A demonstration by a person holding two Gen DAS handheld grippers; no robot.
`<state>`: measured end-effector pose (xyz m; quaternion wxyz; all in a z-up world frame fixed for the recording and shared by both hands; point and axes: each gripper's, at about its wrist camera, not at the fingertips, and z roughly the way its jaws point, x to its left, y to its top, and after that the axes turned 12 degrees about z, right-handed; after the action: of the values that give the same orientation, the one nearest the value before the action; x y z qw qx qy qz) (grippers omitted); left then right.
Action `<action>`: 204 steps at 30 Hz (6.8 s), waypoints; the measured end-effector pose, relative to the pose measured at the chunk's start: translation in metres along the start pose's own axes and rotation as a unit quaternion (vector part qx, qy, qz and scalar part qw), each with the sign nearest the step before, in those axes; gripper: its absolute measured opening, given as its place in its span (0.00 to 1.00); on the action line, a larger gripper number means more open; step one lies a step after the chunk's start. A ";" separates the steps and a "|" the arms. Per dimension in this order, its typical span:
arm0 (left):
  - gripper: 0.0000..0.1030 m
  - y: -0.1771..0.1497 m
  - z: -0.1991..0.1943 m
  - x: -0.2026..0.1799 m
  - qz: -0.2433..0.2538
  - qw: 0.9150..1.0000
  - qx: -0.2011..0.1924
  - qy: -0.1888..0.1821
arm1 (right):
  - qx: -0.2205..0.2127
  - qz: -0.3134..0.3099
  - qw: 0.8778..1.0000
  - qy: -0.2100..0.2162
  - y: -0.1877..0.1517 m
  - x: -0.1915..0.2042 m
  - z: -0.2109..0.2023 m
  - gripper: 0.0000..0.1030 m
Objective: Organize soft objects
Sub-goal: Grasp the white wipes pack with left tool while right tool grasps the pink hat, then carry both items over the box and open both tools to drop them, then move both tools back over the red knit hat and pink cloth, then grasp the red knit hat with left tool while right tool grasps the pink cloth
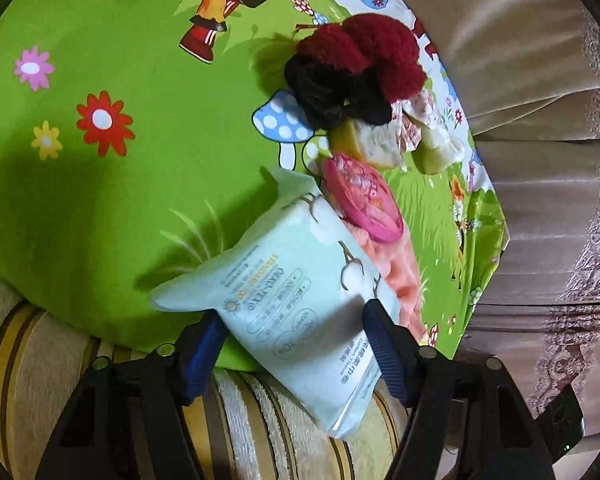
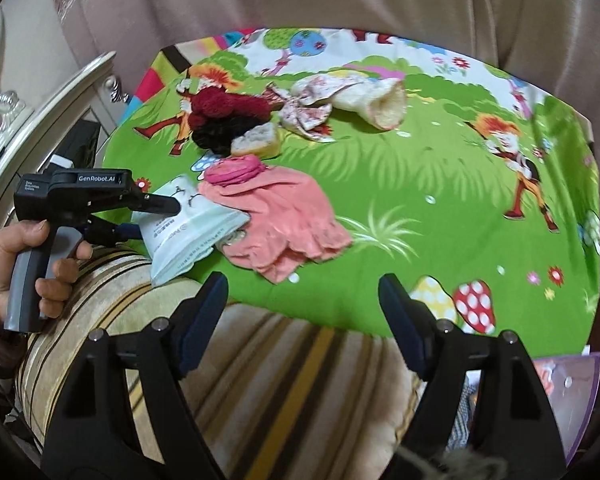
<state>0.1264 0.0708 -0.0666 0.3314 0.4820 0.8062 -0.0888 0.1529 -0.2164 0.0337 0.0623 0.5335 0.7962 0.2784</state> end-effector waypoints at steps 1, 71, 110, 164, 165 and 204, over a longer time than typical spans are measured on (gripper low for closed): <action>0.59 0.000 -0.001 0.001 -0.001 1.000 -0.004 -0.003 | 0.006 -0.006 1.000 0.002 0.002 0.004 0.006 0.79; 0.36 0.010 -0.092 -0.013 0.046 0.987 -0.150 0.010 | -0.007 -0.025 0.999 0.019 0.081 0.073 0.080 0.72; 0.36 -0.095 0.062 -0.255 0.256 0.958 0.064 -0.114 | -0.111 0.212 0.964 -0.119 -0.074 -0.182 -0.135 0.72; 0.46 -0.066 0.053 -0.234 0.286 0.954 0.048 -0.070 | -0.091 0.225 0.962 -0.128 -0.082 -0.178 -0.124 0.77; 0.47 -0.062 0.050 -0.229 0.281 0.956 0.043 -0.067 | -0.091 0.219 0.963 -0.125 -0.079 -0.174 -0.122 0.77; 0.72 0.143 -0.034 -0.046 0.122 0.985 -0.101 0.068 | 0.070 -0.069 0.995 0.031 0.041 0.028 0.071 0.82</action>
<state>0.2447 0.1279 0.0130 0.3306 0.5457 0.7671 0.0671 0.2024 -0.1532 0.0005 0.0190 0.4711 0.8504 0.2336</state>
